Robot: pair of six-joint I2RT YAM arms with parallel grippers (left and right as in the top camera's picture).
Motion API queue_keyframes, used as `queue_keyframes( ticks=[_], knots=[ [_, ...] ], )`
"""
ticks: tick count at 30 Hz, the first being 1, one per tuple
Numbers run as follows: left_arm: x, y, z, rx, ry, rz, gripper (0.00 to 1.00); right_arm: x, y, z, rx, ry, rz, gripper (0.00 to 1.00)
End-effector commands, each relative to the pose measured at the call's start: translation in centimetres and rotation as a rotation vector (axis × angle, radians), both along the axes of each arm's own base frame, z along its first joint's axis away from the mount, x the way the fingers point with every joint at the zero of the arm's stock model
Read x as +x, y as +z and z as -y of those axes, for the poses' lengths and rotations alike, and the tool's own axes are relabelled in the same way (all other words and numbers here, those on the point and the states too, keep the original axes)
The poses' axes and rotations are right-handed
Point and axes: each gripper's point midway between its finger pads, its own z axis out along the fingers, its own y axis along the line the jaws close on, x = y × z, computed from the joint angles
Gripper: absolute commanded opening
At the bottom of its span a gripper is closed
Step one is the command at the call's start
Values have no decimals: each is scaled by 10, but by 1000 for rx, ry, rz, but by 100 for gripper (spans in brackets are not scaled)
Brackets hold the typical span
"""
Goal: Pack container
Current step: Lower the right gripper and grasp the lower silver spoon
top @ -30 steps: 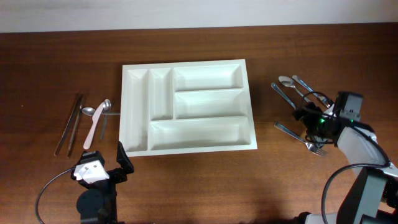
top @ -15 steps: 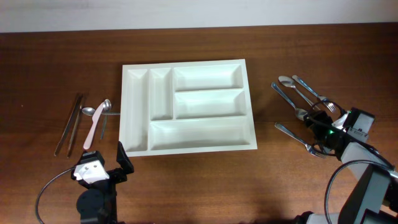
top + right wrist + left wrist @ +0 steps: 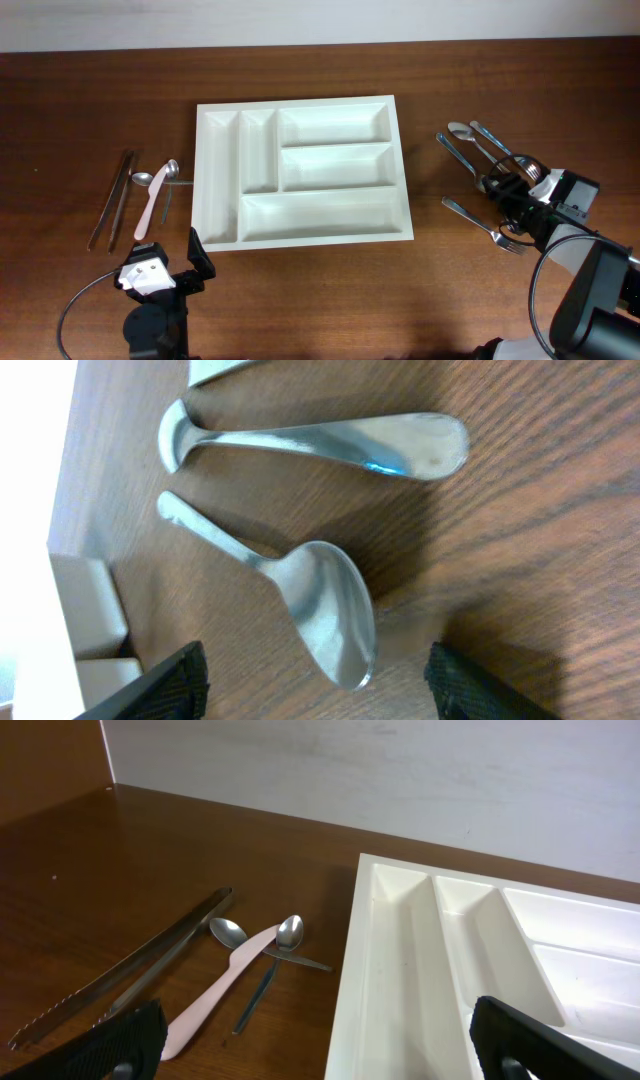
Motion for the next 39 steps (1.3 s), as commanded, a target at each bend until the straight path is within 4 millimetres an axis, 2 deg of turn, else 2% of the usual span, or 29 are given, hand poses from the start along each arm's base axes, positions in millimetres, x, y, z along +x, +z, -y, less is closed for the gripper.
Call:
queue_keyframes(
  ticks=[1, 7, 26, 32, 39],
  knots=[
    [0, -1, 0, 18, -8, 0, 99, -9, -20, -10, 69, 13, -50, 68],
    [0, -1, 0, 18, -8, 0, 99, -6, -20, -8, 62, 13, -38, 50],
    [0, -1, 0, 18, -8, 0, 99, -12, -24, -11, 78, 12, -68, 50],
    [0, -1, 0, 18, -8, 0, 99, -12, -26, -7, 58, -3, -78, 34],
    [0, -1, 0, 18, -8, 0, 99, -12, -29, 2, 14, -33, -91, 33]
  ],
)
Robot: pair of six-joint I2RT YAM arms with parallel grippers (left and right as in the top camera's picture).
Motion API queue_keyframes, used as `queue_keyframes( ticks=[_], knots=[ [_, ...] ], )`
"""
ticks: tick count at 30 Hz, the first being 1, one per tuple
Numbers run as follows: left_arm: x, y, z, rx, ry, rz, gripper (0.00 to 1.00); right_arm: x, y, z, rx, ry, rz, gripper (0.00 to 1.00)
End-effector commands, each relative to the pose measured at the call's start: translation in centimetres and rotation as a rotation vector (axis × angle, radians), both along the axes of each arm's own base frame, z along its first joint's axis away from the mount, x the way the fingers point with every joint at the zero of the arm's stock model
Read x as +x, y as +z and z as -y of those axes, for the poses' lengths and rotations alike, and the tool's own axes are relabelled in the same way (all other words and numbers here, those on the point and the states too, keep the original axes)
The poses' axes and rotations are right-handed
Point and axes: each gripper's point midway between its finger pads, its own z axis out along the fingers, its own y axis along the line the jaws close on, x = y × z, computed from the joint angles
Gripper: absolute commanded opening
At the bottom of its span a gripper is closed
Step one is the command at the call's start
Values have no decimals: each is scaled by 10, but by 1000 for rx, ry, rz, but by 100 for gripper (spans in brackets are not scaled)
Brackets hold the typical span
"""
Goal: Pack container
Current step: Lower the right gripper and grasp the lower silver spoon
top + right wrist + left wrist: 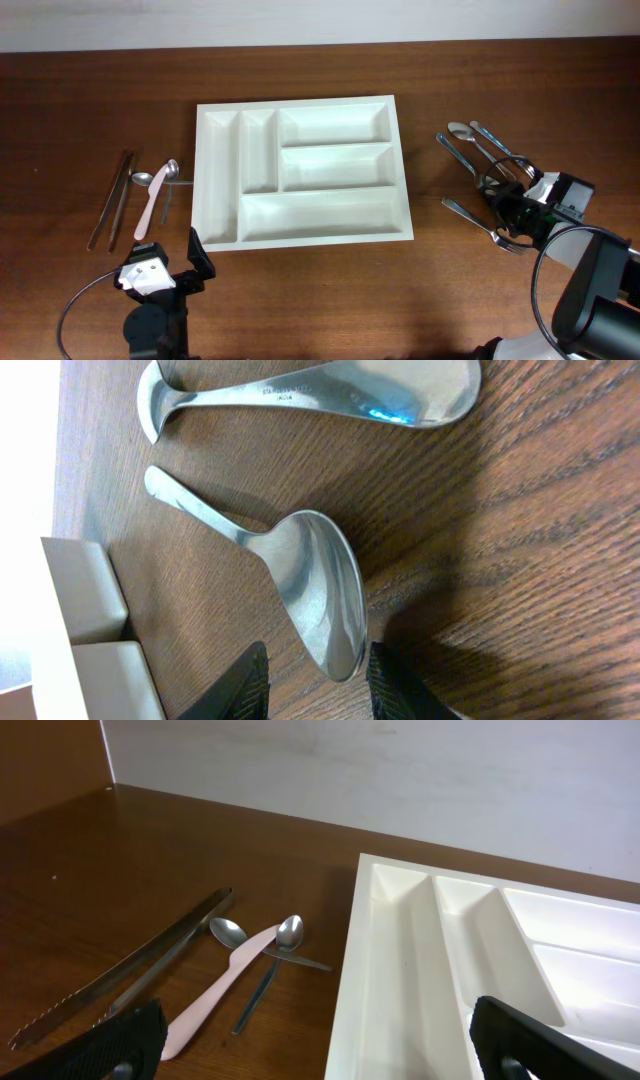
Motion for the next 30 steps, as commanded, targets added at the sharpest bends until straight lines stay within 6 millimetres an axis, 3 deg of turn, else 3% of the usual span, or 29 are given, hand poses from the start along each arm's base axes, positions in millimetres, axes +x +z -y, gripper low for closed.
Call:
queue_keyframes(
  ticks=[1, 10, 20, 30],
  knots=[
    [0, -1, 0, 18, -8, 0, 99, -8, -17, 11, -47, -49, -61, 34],
    [0, -1, 0, 18, -8, 0, 99, 5, -8, 20, -95, -61, 5, 34],
    [0, -1, 0, 18, -8, 0, 99, 3, -15, 19, -65, -77, -17, 29],
    [0, -1, 0, 18, -8, 0, 99, 3, -15, 19, -65, -77, -17, 4]
  ],
)
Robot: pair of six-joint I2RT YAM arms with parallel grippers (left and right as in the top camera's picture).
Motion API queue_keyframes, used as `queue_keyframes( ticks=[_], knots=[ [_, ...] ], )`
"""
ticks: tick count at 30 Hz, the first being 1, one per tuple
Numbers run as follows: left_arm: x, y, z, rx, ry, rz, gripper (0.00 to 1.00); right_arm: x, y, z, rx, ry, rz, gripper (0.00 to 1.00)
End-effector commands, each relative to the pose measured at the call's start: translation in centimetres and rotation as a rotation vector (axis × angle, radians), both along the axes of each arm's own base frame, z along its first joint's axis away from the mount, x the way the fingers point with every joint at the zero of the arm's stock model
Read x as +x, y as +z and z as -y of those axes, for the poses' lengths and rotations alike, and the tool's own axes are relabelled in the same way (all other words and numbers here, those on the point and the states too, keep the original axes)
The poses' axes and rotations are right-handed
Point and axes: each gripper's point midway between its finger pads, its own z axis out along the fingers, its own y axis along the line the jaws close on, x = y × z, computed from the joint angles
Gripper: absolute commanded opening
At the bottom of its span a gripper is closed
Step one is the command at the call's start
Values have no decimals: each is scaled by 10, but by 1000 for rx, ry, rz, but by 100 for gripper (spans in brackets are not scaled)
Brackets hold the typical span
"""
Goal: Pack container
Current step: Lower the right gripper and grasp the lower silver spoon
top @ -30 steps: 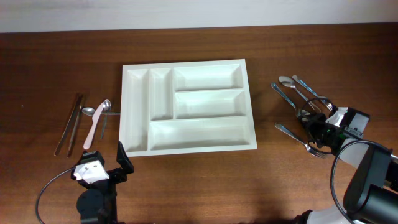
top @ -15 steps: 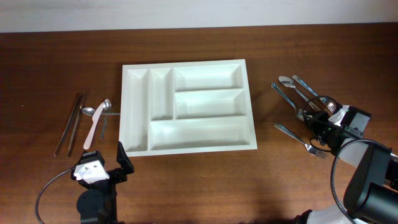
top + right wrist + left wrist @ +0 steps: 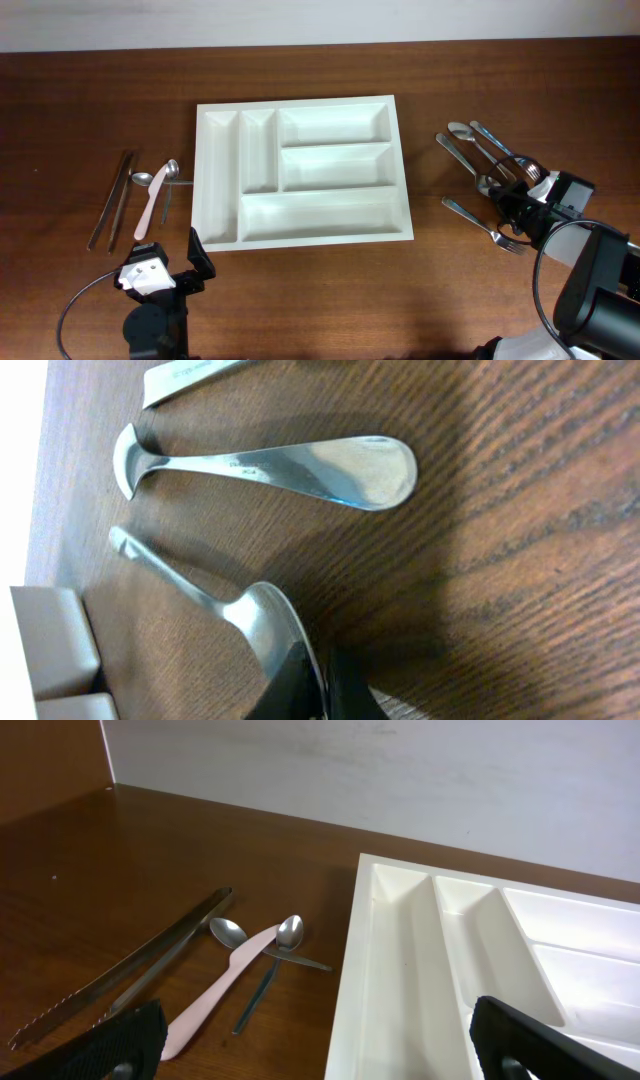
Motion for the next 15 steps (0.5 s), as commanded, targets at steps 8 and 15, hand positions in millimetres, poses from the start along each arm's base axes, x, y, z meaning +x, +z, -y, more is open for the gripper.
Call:
queue_keyframes(
  ticks=[8, 15],
  knots=[
    [0, -1, 0, 18, -8, 0, 99, -5, -6, -6, 28, 15, -13, 4],
    [0, -1, 0, 18, -8, 0, 99, 13, 16, -32, 84, 137, 101, 4]
  ],
)
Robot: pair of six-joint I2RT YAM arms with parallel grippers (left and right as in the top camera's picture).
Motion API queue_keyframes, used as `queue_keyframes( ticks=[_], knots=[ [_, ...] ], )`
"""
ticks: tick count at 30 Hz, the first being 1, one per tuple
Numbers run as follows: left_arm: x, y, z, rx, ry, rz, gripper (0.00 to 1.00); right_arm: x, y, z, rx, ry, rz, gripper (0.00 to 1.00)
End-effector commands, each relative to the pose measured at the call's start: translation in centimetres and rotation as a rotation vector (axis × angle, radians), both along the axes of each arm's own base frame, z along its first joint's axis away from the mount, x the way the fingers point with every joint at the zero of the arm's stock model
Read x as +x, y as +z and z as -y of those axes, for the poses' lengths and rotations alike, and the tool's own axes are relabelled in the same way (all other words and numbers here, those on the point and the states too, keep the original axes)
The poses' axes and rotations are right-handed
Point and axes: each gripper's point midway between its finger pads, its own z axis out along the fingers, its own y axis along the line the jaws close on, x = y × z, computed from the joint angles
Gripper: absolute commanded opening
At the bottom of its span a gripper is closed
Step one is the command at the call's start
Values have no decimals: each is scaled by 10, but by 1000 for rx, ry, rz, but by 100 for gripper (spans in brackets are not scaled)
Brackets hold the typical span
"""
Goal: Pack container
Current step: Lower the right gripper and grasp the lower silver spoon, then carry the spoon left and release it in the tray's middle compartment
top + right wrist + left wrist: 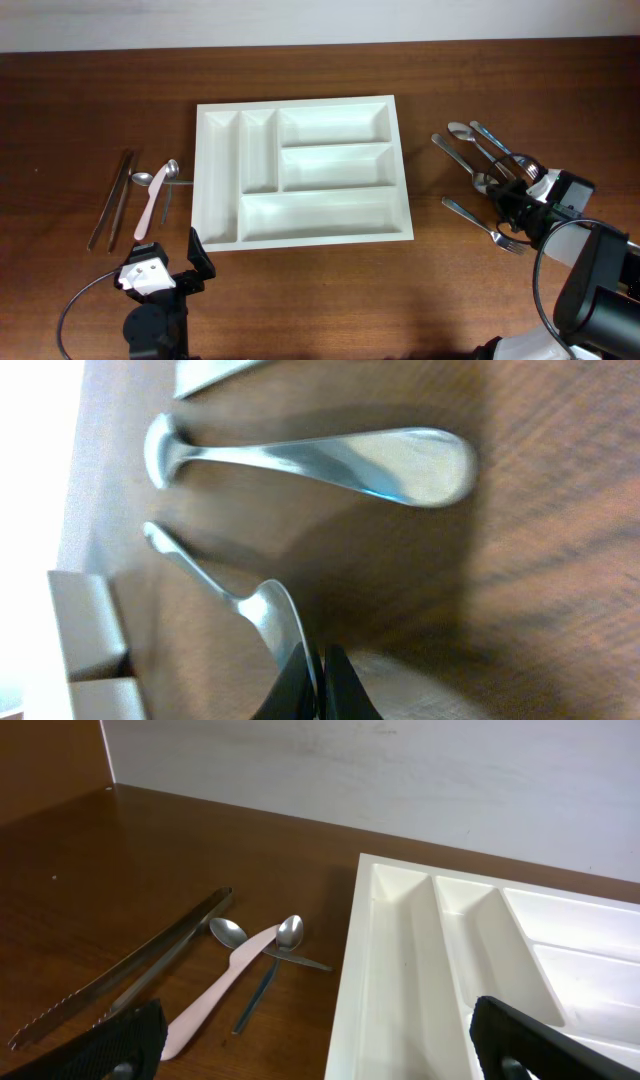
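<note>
The white compartment tray (300, 102) lies mid-table with nothing in it. Right of it is a cluster of steel cutlery. My right gripper (312, 660) is shut on the bowl rim of one steel spoon (255, 605), whose handle (458, 158) points up and left toward the tray. A second spoon (330, 455) lies just beyond it. My left gripper (325, 1038) stands open and empty at the tray's near left corner, one finger (125, 1038) over the table and the other over the tray.
Left of the tray lie metal tongs (112, 195), a pink knife (152, 205) and two small spoons (160, 175). On the right are another spoon (459, 129) and a fork (482, 223). The table's far edge meets a white wall.
My right gripper, still shut on the spoon's bowl, has shifted a little; the spoon's handle end now sits slightly further left. The right wrist view is blurred. The left arm is unchanged.
My right gripper first stood wide open either side of the spoon's bowl. Its fingers were then closer together around the bowl, then shut on the rim. Now the spoon has shifted slightly in that grip. The left arm and tray stayed put.
</note>
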Motion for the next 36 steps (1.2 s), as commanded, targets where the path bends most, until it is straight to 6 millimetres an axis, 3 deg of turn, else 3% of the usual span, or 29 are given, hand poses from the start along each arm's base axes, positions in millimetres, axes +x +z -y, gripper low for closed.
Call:
queue_keyframes(
  ticks=[1, 10, 15, 19, 23, 30, 36],
  knots=[
    [0, -1, 0, 18, -8, 0, 99, 9, 11, -26, 49, 109, 61, 4],
    [0, -1, 0, 18, -8, 0, 99, 62, 70, -88, 16, 347, 235, 4],
    [0, -1, 0, 18, -8, 0, 99, 89, 107, -96, -20, 388, 316, 4],
    [0, -1, 0, 18, -8, 0, 99, 97, 121, -95, -61, 421, 329, 4],
    [0, -1, 0, 18, -8, 0, 99, 88, 112, -109, -85, 497, 281, 4],
    [0, -1, 0, 18, -8, 0, 99, 49, 71, -162, -148, 700, 106, 4],
    [0, -1, 0, 18, -8, 0, 99, 36, 61, -188, -177, 771, 55, 4]
  ],
)
